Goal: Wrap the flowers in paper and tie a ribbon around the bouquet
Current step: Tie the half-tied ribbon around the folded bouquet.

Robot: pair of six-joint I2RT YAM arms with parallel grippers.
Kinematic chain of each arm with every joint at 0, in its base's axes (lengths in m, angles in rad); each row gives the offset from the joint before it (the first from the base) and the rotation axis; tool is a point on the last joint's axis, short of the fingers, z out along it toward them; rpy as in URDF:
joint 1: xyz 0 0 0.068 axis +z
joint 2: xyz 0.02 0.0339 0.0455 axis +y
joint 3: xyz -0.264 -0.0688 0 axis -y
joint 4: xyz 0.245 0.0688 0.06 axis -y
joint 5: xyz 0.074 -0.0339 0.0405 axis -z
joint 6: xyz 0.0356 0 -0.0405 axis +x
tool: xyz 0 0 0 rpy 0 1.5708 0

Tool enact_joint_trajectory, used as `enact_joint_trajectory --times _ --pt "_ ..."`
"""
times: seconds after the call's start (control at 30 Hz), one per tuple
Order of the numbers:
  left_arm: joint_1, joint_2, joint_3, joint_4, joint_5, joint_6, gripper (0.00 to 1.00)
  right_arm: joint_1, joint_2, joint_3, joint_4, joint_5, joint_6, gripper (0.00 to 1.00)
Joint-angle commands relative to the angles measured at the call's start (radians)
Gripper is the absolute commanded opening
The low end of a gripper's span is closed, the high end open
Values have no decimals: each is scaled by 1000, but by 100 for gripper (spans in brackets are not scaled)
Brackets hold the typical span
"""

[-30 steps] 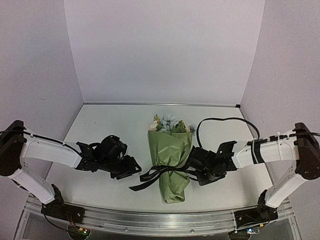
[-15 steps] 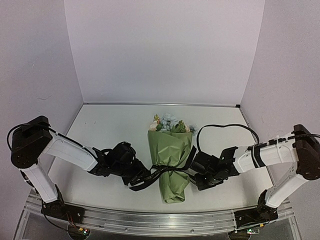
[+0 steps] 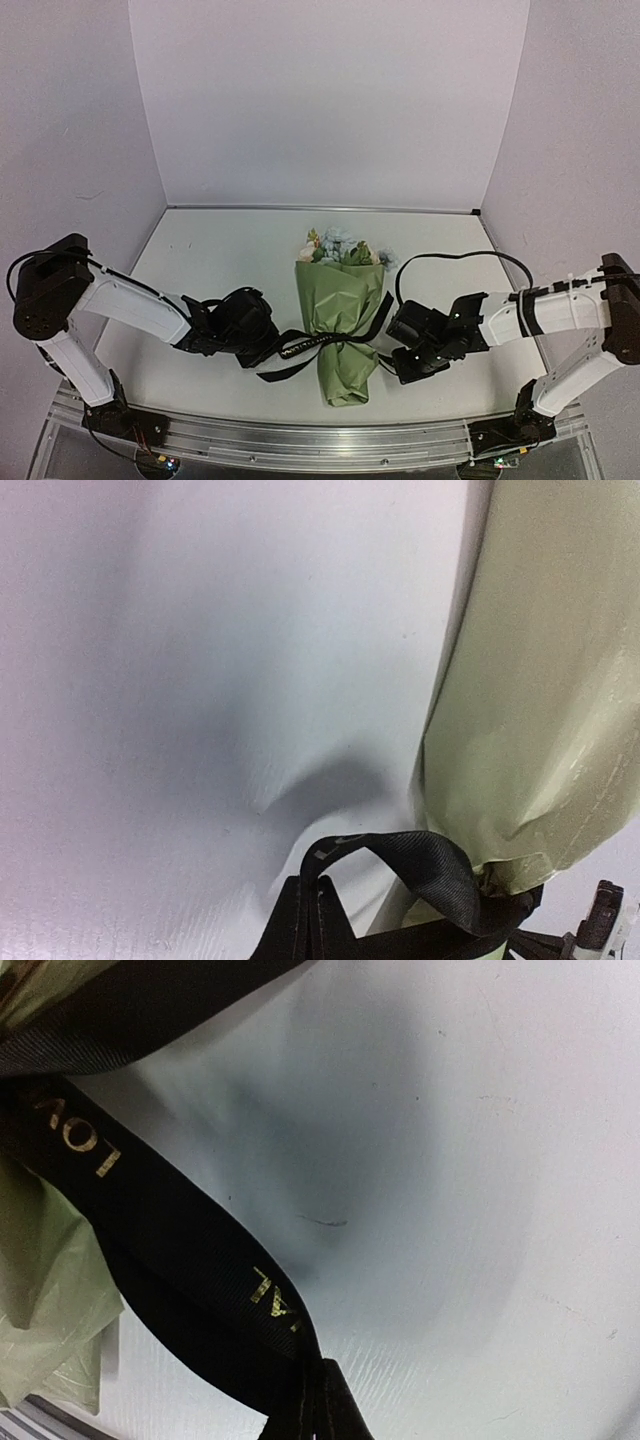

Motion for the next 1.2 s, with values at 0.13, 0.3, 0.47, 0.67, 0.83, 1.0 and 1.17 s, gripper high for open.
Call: enact_joint_trajectory --times 0.13,0.3,0.47,0.67,0.83,1.0,1.17 --pt "-1 -71 85 -258 -189 215 0 6 -47 -22 -54 62 -28 0" --pt "22 -139 69 -351 -242 313 0 6 -17 3 -53 157 -52 0" --pt "83 -242 -17 -348 -237 419 0 6 51 44 -48 216 -39 0" --pt "177 -351 -123 -323 -199 487 0 6 62 24 -45 288 2 0" --pt "208 -344 -150 -321 -194 503 0 5 45 -27 -32 305 50 0" --pt "239 -350 -195 -292 -182 495 0 -1 -6 -103 -28 329 72 0" --pt "273 -334 -215 -271 -152 496 0 -19 -42 -166 -34 315 89 0"
